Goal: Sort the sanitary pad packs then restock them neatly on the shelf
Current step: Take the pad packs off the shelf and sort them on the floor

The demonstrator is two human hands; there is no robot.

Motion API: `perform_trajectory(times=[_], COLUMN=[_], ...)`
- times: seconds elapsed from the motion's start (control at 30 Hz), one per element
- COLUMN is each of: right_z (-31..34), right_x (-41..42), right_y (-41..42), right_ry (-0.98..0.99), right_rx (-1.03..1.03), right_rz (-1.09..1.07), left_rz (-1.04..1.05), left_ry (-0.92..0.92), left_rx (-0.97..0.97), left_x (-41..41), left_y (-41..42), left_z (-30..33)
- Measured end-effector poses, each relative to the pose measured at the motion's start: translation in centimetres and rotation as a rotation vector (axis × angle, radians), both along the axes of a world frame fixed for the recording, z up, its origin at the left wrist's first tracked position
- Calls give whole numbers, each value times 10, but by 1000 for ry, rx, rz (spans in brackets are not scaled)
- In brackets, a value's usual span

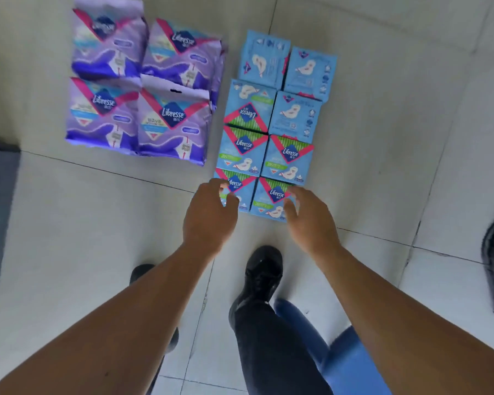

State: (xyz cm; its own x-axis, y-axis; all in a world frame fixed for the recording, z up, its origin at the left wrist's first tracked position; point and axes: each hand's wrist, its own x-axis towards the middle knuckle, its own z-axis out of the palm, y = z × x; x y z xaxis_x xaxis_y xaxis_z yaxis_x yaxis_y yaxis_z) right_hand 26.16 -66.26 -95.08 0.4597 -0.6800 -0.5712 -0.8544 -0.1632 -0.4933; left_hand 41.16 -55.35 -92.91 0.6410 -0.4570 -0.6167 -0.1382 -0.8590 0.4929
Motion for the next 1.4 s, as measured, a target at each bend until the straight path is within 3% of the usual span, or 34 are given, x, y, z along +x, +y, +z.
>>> perform_trajectory(times=[0.23,0.43,0.6,1.03,1.2,1.4], right_z=[225,372,446,473,462,435], right_x=[137,249,318,416,443,480], right_y=[7,68,157,459,555,616], right_ry=[-260,-338,-470,-697,-711,-649], right_rx=[-465,-604,-640,-495,-377,-240], right_rz=[542,863,1060,1330,1414,1505], left_rz=[21,206,420,859,967,1145], left_ry=[-482,-723,-808,-851,-850,-716], left_rx=[-118,-40,28,168,216,247], left_x=[80,152,196,219,225,233], left_y=[23,110,216,542,622,670], left_z=[202,345,412,451,445,421])
